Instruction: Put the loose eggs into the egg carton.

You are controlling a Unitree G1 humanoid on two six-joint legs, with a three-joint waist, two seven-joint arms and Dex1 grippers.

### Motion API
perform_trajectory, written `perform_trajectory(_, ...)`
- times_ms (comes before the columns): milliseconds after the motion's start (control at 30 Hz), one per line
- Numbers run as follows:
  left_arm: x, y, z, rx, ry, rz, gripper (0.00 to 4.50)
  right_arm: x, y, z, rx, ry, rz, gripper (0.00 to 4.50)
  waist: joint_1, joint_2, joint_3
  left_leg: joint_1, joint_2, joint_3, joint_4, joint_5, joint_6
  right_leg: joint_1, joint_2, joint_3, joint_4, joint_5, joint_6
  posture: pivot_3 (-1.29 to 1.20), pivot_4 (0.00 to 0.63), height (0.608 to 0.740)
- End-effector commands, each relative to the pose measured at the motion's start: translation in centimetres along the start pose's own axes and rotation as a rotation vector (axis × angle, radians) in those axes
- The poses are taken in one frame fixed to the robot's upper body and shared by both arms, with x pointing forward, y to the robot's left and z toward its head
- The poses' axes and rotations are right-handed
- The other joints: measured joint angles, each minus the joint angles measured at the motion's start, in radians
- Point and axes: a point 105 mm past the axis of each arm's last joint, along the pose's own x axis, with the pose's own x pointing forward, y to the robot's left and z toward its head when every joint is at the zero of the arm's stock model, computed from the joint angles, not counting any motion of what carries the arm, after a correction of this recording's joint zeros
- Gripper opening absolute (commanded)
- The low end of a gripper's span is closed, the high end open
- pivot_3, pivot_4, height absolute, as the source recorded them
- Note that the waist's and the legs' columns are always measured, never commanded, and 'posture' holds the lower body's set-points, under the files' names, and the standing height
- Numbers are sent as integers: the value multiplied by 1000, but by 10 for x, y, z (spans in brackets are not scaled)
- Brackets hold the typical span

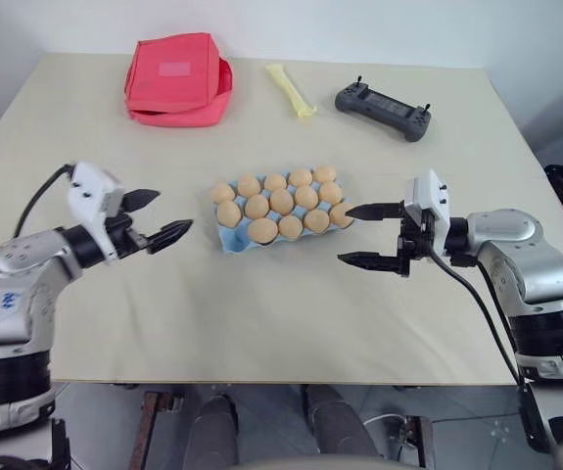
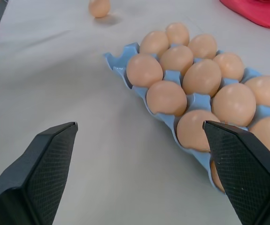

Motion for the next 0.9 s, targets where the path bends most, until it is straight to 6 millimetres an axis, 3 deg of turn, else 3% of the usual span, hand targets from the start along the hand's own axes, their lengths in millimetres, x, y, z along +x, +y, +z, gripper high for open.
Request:
perform_trajectory(33, -30, 7, 6, 8, -2, 123, 4457, 0, 3, 11, -34, -43, 36, 4500, -2, 0, 0, 0, 0, 0, 0, 0, 0, 0, 0, 0, 0, 0, 0, 0, 150, 740)
perform_trajectory(167, -83, 12, -32, -84, 101, 319, 4457, 1, 7, 14, -42, -88, 88, 4500, -13, 0, 0, 1, 0, 1, -1, -1, -1, 0, 0, 1, -1, -1, -1, 0, 150, 740)
perform_trajectory(333, -115, 15, -46, -127, 146, 455, 4457, 2, 7, 19, -35, -128, 113, 4500, -7, 0, 0, 1, 1, -1, -1, -1, -1, 0, 0, -1, 0, -1, -2, 0, 150, 740)
perform_trajectory(433, -124, 19, -48, -131, 158, 495, 4457, 5, 7, 19, -39, -129, 122, 4500, -5, 0, 0, 1, 0, -1, 1, 0, 0, 2, 0, -1, -2, -6, -13, 0, 150, 740)
perform_trajectory(600, -119, 29, -44, -120, 157, 507, 4457, 8, 4, 22, -48, -131, 122, 4500, -8, 0, 0, 1, 0, 0, 2, 0, 0, 2, -1, 0, -2, -6, -15, 0, 150, 740)
perform_trajectory(900, -68, 64, -39, -90, 153, 476, 4457, 8, 6, 21, -49, -121, 108, 4500, -5, 0, 0, 1, 0, 0, -1, 0, -1, 1, 0, -1, -2, -1, -5, 0, 150, 740)
